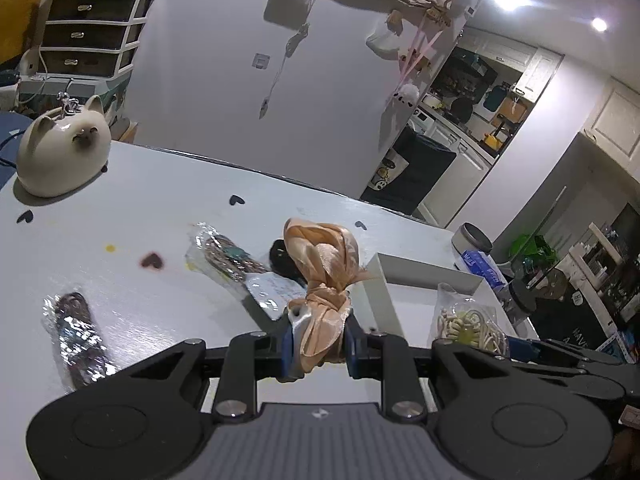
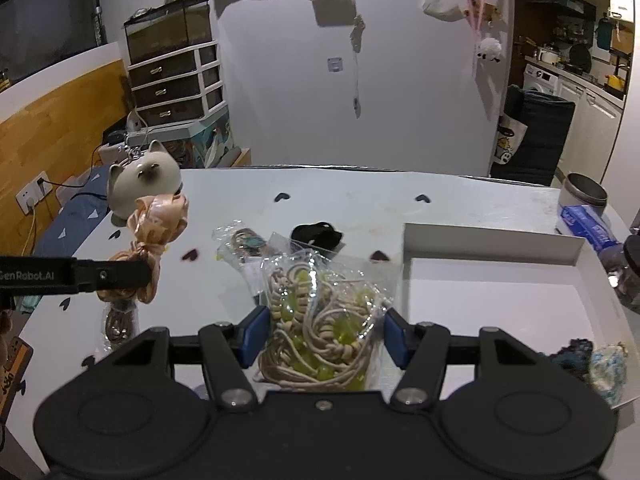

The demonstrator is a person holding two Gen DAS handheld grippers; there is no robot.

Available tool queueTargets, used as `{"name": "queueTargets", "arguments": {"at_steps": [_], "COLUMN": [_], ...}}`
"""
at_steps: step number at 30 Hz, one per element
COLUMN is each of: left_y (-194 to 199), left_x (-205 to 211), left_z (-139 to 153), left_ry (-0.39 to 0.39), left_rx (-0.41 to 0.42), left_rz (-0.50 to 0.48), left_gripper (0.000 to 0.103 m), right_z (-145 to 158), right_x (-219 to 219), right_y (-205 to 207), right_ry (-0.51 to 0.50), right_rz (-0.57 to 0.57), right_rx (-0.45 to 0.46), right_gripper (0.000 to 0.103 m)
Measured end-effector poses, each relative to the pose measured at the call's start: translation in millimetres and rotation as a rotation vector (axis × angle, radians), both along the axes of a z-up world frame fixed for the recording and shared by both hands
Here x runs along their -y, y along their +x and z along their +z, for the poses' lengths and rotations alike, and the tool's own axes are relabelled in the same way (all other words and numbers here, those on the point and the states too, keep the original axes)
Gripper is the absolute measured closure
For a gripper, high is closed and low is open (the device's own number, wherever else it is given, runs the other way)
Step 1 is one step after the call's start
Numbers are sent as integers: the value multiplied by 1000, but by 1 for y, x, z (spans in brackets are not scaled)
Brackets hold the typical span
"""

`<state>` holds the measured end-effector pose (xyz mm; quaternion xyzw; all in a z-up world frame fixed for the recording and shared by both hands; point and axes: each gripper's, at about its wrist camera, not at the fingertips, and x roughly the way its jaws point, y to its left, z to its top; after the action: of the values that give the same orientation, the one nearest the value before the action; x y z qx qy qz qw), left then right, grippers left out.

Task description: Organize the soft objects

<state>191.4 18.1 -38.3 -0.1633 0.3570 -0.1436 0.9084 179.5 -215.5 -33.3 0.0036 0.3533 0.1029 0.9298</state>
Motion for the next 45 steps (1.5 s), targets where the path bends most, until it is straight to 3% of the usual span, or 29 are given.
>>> {"name": "queueTargets", "arguments": {"at_steps": [18,28,35,41,45], "left_y": [4,11,18,22,26], "left_x": [126,182,206,210,213], "left_z": [6,-10,-40,-55,-62], "left_ry": [6,-16,-50,-80,-81], "left_rx": [-6,-56,-201,-277,-319], "left_rz": [23,46,72,117,138], "left_gripper": [77,77,77,77,77], "right_z": [3,-10,-42,-77,-98], "right_x": [133,188,217,207,199], "right_y": [11,27,53,75,84], "right_ry": [28,64,210,311,314], "right_rz": [-1,34,62,160,180], "right_rx": [7,-21,-152,-278,-342], "right_gripper": [42,42,42,42,43]}}
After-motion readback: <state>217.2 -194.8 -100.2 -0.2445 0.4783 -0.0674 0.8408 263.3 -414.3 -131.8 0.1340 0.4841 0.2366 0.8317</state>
